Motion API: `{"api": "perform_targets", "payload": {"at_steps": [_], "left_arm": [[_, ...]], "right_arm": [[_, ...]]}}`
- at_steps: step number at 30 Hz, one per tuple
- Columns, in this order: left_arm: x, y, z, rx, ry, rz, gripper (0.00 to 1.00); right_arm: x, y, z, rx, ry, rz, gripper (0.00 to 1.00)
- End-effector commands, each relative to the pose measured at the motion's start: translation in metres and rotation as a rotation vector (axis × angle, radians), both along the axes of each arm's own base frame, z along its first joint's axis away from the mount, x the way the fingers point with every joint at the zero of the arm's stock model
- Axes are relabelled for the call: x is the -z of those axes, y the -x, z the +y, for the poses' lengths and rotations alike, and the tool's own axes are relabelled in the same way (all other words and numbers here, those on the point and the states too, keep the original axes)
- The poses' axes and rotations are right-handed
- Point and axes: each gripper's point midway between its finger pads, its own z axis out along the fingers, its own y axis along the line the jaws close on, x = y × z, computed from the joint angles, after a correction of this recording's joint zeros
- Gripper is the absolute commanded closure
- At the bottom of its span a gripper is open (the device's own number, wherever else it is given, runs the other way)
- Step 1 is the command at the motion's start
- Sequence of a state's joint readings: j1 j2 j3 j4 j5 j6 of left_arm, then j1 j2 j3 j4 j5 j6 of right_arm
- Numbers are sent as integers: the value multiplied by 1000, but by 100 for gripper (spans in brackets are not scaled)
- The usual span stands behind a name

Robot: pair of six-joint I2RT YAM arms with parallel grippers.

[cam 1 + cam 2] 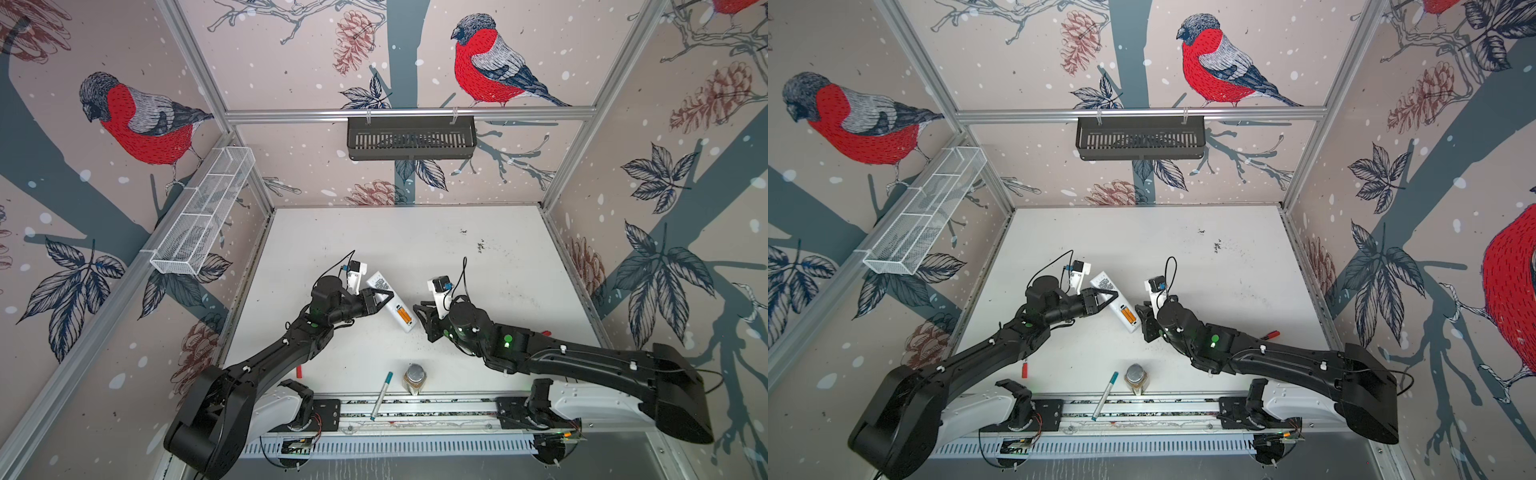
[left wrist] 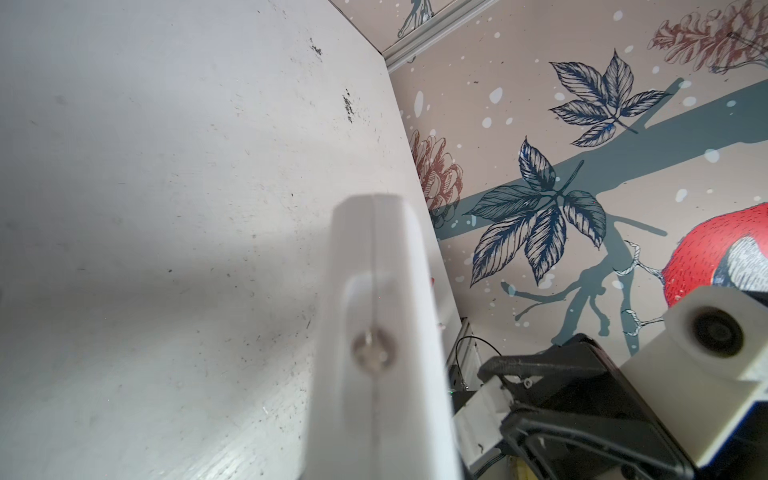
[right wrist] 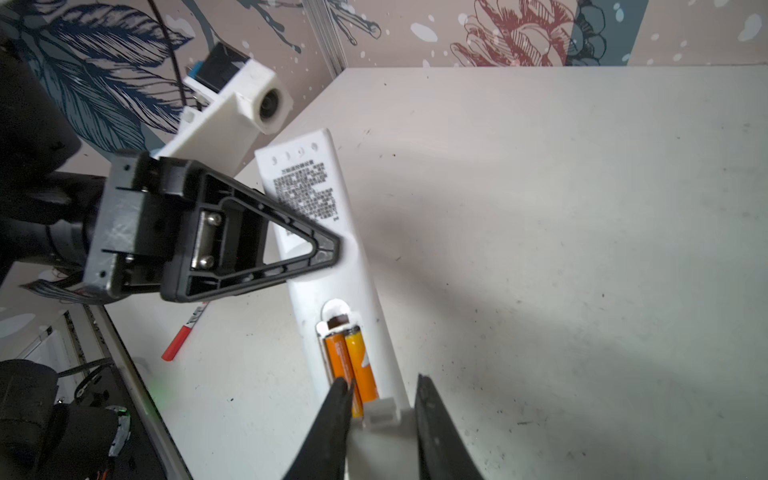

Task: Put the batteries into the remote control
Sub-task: 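Carry the cover with the right gripper to the remote's compartment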

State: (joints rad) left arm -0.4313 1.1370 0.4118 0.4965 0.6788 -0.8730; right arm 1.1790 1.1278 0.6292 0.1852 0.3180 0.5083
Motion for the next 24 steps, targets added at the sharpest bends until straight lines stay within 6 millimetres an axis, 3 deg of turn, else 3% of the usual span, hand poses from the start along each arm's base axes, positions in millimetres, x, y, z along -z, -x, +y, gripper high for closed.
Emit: {"api": "perform_targets", "payload": {"at_steps": [1, 10, 24], "left_arm": [[-20, 3, -6, 31, 76, -25, 100], [-32, 9, -9, 63, 111, -23, 100], [-47, 18, -14, 130, 155, -34, 100]], "right_arm": [[-30, -2, 5, 38, -67, -118, 77], [-41, 1, 15, 36, -34, -208, 77], [-26, -3, 24, 19, 54, -256, 77]]}}
